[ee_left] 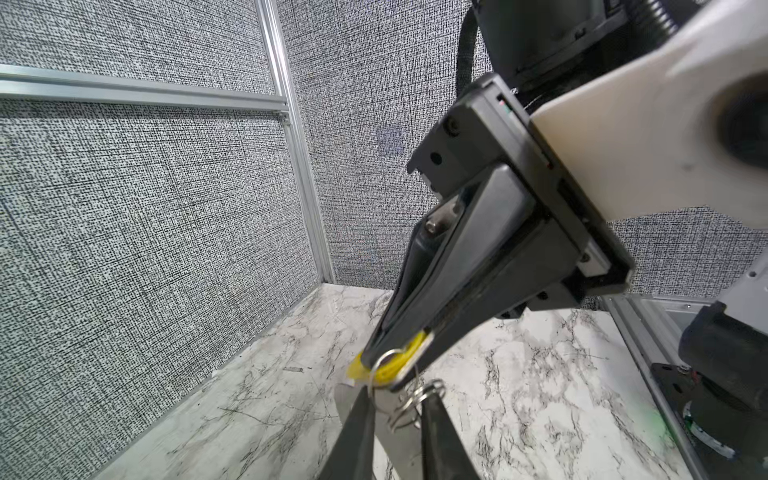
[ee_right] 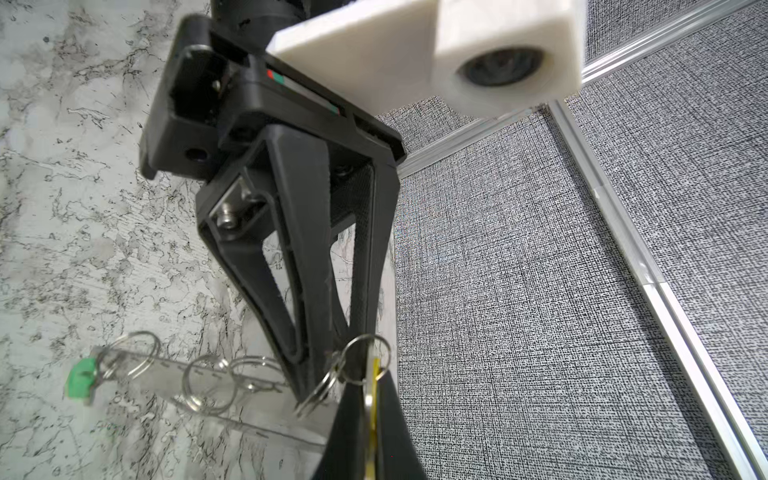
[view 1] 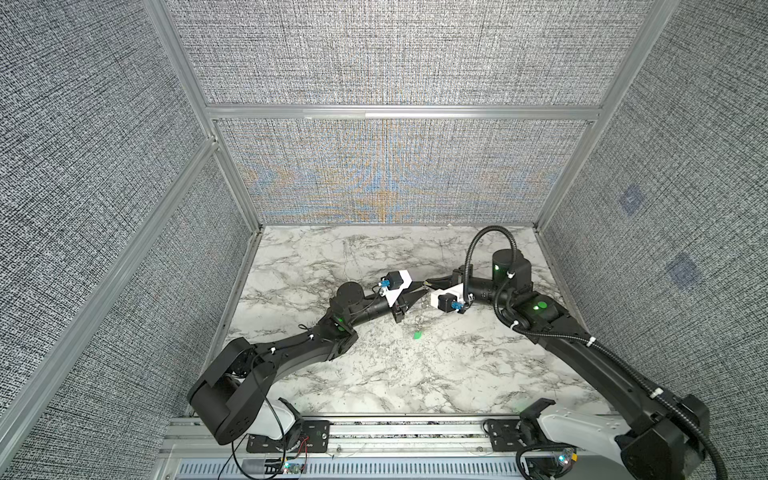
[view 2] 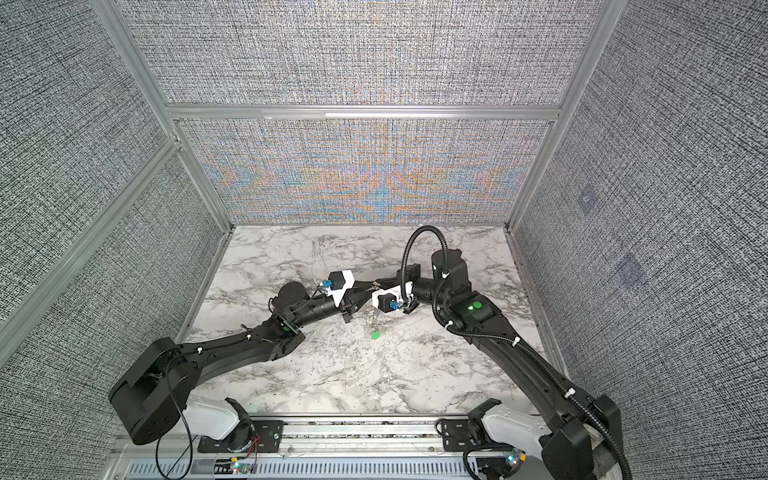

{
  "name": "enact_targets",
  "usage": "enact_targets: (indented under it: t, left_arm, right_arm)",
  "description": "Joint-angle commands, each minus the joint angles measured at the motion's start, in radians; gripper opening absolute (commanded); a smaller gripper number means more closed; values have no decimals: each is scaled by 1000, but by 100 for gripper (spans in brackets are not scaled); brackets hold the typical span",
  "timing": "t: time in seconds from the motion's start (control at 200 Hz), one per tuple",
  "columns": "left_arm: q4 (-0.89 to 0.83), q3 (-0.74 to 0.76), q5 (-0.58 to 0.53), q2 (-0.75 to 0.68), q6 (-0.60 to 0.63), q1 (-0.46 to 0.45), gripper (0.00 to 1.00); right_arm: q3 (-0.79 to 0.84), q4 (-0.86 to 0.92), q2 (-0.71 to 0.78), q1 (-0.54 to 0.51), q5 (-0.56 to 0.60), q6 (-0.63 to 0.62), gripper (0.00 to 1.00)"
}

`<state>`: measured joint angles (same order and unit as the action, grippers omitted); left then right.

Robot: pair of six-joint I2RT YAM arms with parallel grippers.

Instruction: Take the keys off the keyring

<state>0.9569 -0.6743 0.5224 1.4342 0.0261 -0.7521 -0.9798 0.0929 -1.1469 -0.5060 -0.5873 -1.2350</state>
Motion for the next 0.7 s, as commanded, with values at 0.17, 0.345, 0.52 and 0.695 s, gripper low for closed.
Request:
enact_targets:
  t: [0.17, 0.345, 0.52, 0.695]
  left_arm:
    - [67, 7, -16, 6, -16, 1, 14]
    - [49, 9, -16, 2, -4, 0, 9]
    - [20, 1, 2, 2, 11, 0, 5]
    - [-13, -14, 9, 3, 23, 0, 2]
  right_arm:
    - [0, -47, -11, -2, -19, 17, 0]
    - [7, -96, -10, 0, -1, 51, 0]
    - [9, -119, -16, 1, 10, 71, 0]
    - [20, -169, -16, 4, 33, 112, 0]
